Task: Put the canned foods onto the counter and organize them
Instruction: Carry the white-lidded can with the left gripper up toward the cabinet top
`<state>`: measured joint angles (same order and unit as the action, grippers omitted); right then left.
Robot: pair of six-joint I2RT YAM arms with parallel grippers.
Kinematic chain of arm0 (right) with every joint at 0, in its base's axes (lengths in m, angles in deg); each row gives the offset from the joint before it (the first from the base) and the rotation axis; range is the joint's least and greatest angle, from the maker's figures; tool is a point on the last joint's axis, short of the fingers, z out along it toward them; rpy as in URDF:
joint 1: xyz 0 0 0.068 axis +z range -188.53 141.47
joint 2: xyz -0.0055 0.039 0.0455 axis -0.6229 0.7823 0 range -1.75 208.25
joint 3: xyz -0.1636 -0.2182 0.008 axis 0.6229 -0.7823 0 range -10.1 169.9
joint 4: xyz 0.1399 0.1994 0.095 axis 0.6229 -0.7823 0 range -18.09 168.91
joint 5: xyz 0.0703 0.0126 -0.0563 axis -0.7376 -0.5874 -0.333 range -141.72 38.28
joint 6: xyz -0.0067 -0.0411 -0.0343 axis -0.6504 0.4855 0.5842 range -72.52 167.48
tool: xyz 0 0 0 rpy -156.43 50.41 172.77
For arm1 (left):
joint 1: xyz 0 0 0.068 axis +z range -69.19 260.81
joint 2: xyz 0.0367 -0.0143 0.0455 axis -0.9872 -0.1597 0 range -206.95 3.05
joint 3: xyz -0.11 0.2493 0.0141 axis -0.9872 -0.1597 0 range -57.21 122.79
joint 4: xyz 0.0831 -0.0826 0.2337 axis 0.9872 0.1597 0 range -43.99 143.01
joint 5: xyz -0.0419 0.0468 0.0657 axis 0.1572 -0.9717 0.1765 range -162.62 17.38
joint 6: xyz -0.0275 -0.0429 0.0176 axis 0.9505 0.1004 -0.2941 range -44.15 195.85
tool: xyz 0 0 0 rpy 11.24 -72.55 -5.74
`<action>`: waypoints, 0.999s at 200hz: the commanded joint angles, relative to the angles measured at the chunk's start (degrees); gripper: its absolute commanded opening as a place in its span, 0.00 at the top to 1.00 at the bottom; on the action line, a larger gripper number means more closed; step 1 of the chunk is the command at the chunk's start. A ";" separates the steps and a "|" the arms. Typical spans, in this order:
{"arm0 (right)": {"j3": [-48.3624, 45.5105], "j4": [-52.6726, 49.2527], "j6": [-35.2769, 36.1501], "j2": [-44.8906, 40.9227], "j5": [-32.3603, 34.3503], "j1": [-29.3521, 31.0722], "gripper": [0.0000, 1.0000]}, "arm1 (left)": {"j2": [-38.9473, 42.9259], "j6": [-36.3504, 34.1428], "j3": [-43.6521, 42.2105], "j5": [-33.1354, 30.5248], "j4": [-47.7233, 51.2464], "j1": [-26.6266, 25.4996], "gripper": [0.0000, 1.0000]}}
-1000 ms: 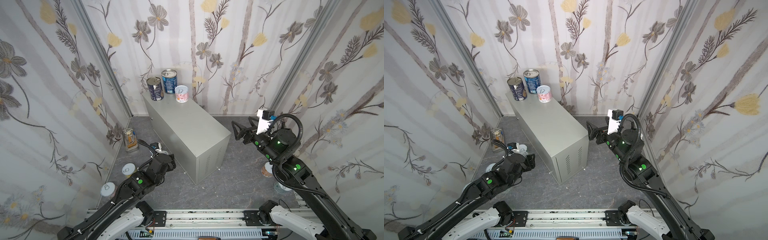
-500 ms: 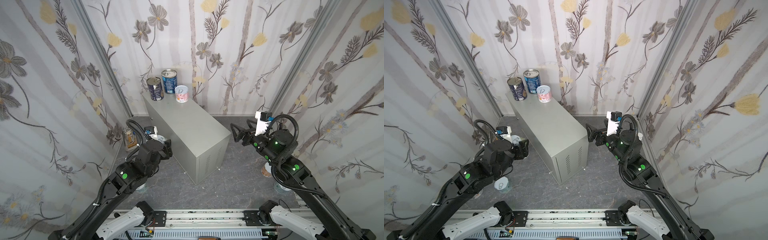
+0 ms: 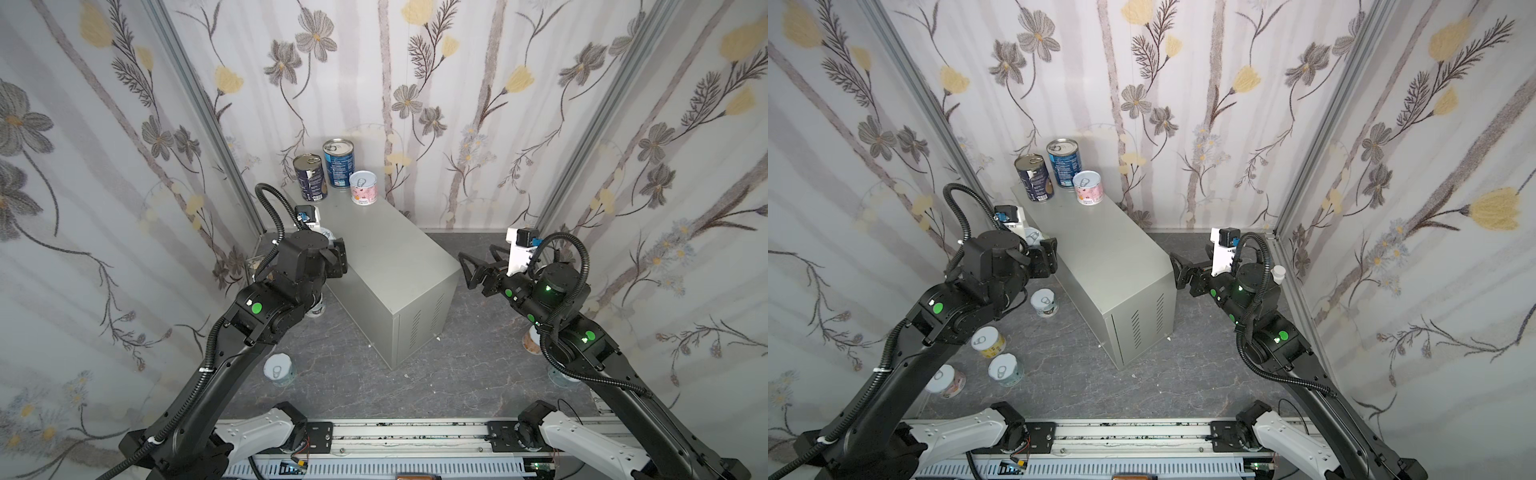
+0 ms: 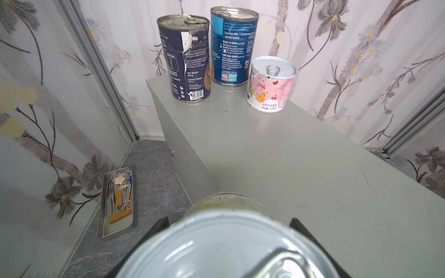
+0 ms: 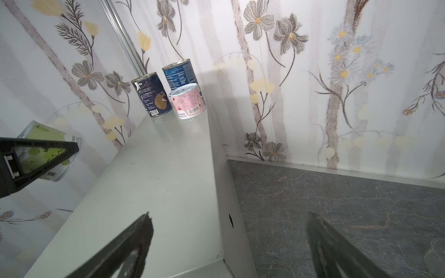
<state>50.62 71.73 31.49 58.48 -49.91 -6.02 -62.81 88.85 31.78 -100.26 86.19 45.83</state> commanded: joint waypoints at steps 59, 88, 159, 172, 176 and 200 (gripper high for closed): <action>-1.06 2.65 0.60 -0.14 -1.06 -0.05 0.01 | -12.93 -4.11 12.96 10.80 -6.17 8.17 0.40; -0.44 2.63 1.13 0.29 -1.32 0.01 0.01 | -17.71 -4.62 16.32 13.29 -6.08 10.72 0.39; -2.06 2.37 1.66 -0.11 -2.33 0.02 0.01 | -28.56 -5.08 26.12 17.16 -5.29 15.09 0.40; -2.19 2.01 1.82 0.18 -2.42 0.04 0.01 | -30.12 -5.18 27.45 17.27 -5.14 15.38 0.40; -2.19 2.00 1.84 0.31 -2.46 0.05 0.01 | -30.62 -5.30 27.81 17.15 -5.14 15.46 0.40; -2.18 2.01 1.82 0.75 -2.85 0.05 0.01 | -33.08 -5.80 29.76 16.00 -5.01 15.99 0.40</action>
<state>48.53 71.81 32.80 58.68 -51.60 -5.98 -94.20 84.41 59.38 -83.36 84.07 61.39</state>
